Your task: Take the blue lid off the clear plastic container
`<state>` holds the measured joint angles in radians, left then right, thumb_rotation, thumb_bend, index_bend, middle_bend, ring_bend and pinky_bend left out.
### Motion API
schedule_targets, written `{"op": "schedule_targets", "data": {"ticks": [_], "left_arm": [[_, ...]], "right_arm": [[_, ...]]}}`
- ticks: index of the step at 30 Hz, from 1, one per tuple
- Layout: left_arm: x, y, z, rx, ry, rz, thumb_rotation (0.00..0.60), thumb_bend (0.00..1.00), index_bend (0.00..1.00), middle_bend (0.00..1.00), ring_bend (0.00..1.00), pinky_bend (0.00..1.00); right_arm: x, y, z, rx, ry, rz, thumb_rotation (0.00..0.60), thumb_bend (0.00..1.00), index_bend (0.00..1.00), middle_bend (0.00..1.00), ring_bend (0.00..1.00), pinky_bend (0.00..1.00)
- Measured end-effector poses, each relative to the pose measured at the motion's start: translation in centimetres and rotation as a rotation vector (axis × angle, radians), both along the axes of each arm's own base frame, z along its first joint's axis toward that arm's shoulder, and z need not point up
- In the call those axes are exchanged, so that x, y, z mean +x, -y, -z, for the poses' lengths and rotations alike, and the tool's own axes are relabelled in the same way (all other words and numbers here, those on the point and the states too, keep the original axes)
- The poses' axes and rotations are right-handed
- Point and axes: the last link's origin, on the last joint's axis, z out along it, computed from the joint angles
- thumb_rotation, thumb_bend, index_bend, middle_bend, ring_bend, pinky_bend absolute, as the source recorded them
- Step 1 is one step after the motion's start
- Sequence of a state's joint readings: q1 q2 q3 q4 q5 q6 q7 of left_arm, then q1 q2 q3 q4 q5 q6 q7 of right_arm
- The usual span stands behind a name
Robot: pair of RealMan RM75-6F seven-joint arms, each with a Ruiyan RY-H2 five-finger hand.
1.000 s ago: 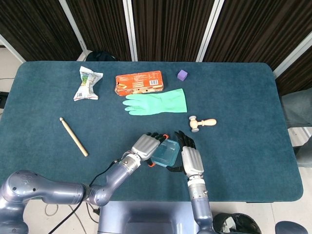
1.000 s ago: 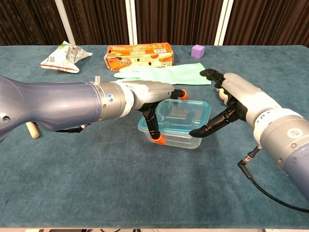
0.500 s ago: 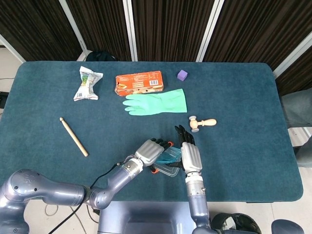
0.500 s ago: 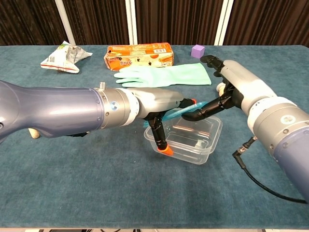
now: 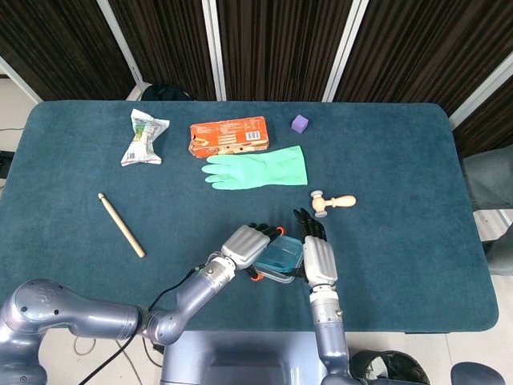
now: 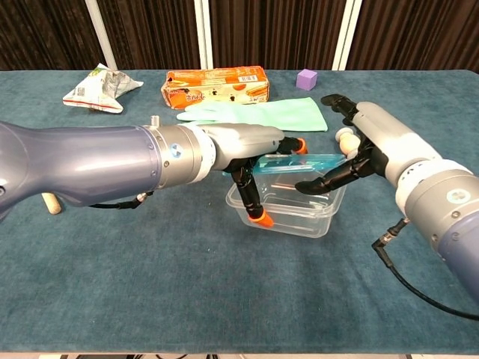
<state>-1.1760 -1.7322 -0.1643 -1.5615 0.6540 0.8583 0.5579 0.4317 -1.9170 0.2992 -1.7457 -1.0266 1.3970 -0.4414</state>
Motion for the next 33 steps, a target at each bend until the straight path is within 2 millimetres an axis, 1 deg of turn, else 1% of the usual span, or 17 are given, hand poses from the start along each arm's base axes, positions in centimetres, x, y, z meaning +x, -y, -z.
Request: {"op": "schedule_targets", "data": {"ticks": [4,6,8,10,12,15,19,24,27,33], "left_arm": [[-0.07,-0.17,-0.24,0.006,0.008,-0.008,0.6,0.15,0.11,0.21,0.2,0.36],[-0.15,-0.23,-0.35,0.005,0.013,-0.017,0.6,0.15,0.07,0.2,0.2,0.36],[-0.24,-0.3,-0.46,0.005,0.012,-0.02,0.6,0.15,0.03,0.17,0.17,0.34],[-0.3,-0.34,-0.55,0.004,0.011,-0.02,0.6,0.15,0.0,0.14,0.14,0.31],[-0.38,-0.36,-0.62,0.002,0.008,-0.019,0.6,0.13,0.0,0.1,0.1,0.28],[-0.47,-0.38,-0.68,0.002,0.006,-0.021,0.6,0.1,0.0,0.07,0.06,0.24],[-0.61,-0.43,-0.73,0.002,0.002,-0.024,0.6,0.07,0.0,0.05,0.05,0.23],[-0.77,-0.46,-0.78,0.003,-0.007,-0.028,0.6,0.0,0.0,0.0,0.01,0.17],[-0.85,-0.48,-0.82,0.004,-0.013,-0.028,0.6,0.0,0.0,0.0,0.0,0.14],[-0.72,-0.59,-0.97,0.007,-0.015,-0.032,0.6,0.0,0.0,0.0,0.0,0.14]], "right_arm": [[-0.27,-0.02,-0.03,-0.004,0.003,-0.004,0.6,0.2,0.19,0.08,0.0,0.0],[-0.3,-0.01,-0.08,-0.008,0.006,-0.007,0.6,0.21,0.21,0.08,0.0,0.0],[-0.29,0.0,-0.13,-0.013,0.011,-0.011,0.6,0.22,0.22,0.08,0.0,0.0],[-0.29,0.01,-0.16,-0.018,0.017,-0.016,0.6,0.22,0.23,0.08,0.0,0.0],[-0.35,0.01,-0.16,-0.02,0.02,-0.019,0.6,0.22,0.23,0.08,0.0,0.0],[-0.44,0.0,-0.15,-0.02,0.022,-0.02,0.6,0.22,0.23,0.08,0.0,0.0],[-0.58,-0.04,-0.12,-0.018,0.023,-0.017,0.6,0.22,0.23,0.08,0.0,0.0],[-0.78,-0.07,-0.07,-0.014,0.024,-0.011,0.6,0.22,0.23,0.08,0.0,0.0],[-0.88,-0.12,-0.04,-0.012,0.025,-0.008,0.6,0.22,0.23,0.08,0.0,0.0],[-0.78,-0.04,-0.13,-0.013,0.028,-0.011,0.6,0.22,0.24,0.08,0.0,0.0]]}}
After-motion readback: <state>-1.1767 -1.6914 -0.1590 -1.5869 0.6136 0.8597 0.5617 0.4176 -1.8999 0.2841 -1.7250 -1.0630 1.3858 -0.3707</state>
